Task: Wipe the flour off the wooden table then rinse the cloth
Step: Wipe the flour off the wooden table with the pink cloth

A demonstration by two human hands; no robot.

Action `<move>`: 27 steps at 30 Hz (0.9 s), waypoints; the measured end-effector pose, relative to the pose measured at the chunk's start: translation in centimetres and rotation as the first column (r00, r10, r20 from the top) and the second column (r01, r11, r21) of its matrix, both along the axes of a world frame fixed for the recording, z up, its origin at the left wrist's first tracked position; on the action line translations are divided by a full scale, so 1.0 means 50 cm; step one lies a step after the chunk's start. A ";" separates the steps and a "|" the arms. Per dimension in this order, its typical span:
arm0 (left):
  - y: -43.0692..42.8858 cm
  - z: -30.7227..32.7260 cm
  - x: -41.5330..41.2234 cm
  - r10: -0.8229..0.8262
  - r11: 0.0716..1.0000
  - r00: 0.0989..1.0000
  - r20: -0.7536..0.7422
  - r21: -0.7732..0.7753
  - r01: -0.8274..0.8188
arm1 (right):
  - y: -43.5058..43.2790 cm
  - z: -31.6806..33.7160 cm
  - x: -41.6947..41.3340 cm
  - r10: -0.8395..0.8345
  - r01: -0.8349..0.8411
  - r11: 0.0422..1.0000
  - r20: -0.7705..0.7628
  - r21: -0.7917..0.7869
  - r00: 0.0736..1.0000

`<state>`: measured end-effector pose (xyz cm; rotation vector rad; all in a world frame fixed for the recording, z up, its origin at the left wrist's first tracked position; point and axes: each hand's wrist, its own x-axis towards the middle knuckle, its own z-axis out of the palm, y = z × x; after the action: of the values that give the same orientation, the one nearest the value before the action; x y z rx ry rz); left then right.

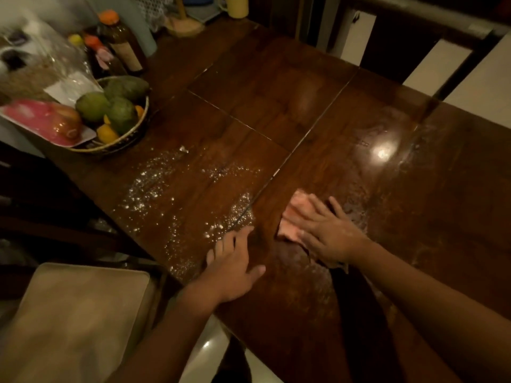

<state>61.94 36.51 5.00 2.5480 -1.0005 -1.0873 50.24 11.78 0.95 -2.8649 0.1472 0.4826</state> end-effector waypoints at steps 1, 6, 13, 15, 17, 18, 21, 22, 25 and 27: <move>-0.014 0.019 0.042 0.034 0.997 0.999 -0.025 -0.067 -0.035 | -0.003 -0.004 0.021 -0.114 0.114 0.993 0.004 -0.043 0.993; -0.098 0.079 0.317 -0.014 0.987 0.993 0.116 -0.159 0.032 | -0.009 -0.028 0.212 -0.538 0.539 0.842 0.052 -0.006 0.841; -0.173 0.012 0.644 -0.143 0.983 0.965 0.221 0.148 0.112 | 0.058 -0.037 0.432 -0.420 0.420 0.907 0.105 0.021 0.901; -0.170 -0.012 0.689 -0.149 0.982 0.965 0.215 0.144 0.120 | 0.086 -0.036 0.436 -0.194 0.190 0.981 0.125 0.042 0.973; -0.161 -0.038 0.701 -0.177 0.976 0.963 0.204 0.164 0.145 | 0.079 -0.034 0.421 -0.057 0.049 0.997 0.127 0.063 0.990; -0.156 -0.049 0.704 -0.190 0.973 0.959 0.211 0.172 0.154 | 0.064 -0.032 0.421 -0.039 0.033 0.998 0.130 0.049 0.991; -0.142 -0.064 0.720 -0.221 0.967 0.952 0.210 0.173 0.186 | 0.022 -0.036 0.453 -0.217 0.224 0.974 0.164 -0.024 0.962; -0.136 -0.064 0.726 -0.235 0.964 0.950 0.205 0.176 0.200 | 0.018 -0.038 0.477 -0.331 0.336 0.942 0.171 -0.004 0.928; -0.122 -0.065 0.738 -0.235 0.963 0.953 0.190 0.177 0.202 | 0.050 -0.039 0.577 -0.523 0.518 0.852 0.180 0.079 0.833; -0.117 -0.075 0.731 -0.204 0.973 0.961 0.186 0.146 0.179 | 0.093 -0.030 0.615 -0.398 0.385 0.917 0.211 0.103 0.893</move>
<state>98.50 30.68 1.23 2.7542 -1.2918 -0.9838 81.00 16.41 -0.57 -2.7019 0.6434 0.0745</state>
